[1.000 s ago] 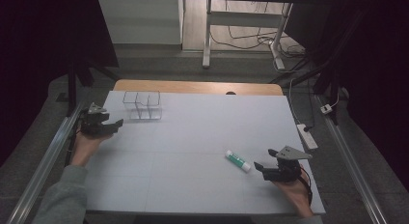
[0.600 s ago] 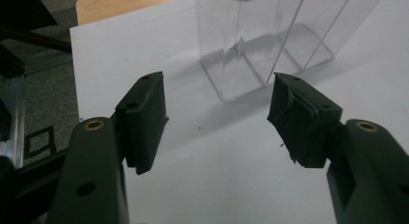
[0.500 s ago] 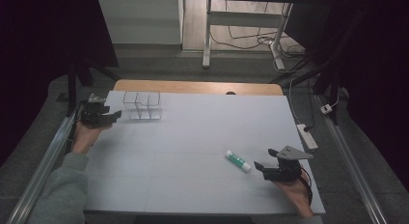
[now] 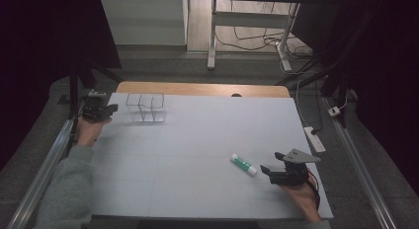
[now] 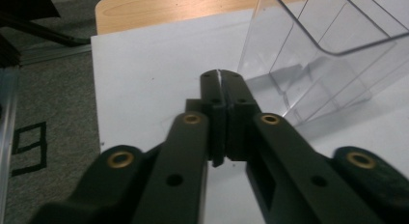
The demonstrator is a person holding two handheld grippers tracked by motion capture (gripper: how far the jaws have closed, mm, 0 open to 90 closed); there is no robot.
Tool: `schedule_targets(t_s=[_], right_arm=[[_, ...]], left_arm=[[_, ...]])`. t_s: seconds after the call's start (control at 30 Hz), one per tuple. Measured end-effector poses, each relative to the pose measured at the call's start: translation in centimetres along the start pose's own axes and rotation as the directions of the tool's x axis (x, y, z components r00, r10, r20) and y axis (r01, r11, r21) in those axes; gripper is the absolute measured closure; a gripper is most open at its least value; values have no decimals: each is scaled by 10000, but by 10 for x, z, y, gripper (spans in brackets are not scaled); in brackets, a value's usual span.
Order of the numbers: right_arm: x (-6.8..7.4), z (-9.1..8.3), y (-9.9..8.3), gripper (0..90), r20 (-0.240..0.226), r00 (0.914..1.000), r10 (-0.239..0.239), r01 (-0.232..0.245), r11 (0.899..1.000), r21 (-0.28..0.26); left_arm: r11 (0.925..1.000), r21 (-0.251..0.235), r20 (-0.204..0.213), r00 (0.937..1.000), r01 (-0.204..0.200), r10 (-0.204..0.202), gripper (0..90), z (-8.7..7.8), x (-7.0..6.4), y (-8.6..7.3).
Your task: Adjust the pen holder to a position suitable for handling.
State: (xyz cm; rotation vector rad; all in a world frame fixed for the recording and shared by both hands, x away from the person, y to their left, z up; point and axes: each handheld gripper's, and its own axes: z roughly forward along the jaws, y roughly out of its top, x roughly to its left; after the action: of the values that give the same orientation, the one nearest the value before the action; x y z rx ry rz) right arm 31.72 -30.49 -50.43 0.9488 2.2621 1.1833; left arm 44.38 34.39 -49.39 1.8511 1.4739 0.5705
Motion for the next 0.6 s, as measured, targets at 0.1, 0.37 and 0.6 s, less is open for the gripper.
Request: schedule_targets(t_s=[0.1, 0.37, 0.6], right_arm=[[0, 0, 0, 224, 0, 10000, 9, -9, 10000, 9], [0, 1, 0, 226, -39, 10000, 20, -20, 10000, -12], [0, 3, 0, 227, -52, 10000, 9, -9, 10000, 28]], left_arm=[[9999, 21, 154, 9998, -123, 123, 889, 7, -3, 3], [9997, 49, 194, 9995, -251, 250, 889, 24, -8, 12], [9999, 27, 276, 9995, -161, 160, 890, 33, -5, 12]])
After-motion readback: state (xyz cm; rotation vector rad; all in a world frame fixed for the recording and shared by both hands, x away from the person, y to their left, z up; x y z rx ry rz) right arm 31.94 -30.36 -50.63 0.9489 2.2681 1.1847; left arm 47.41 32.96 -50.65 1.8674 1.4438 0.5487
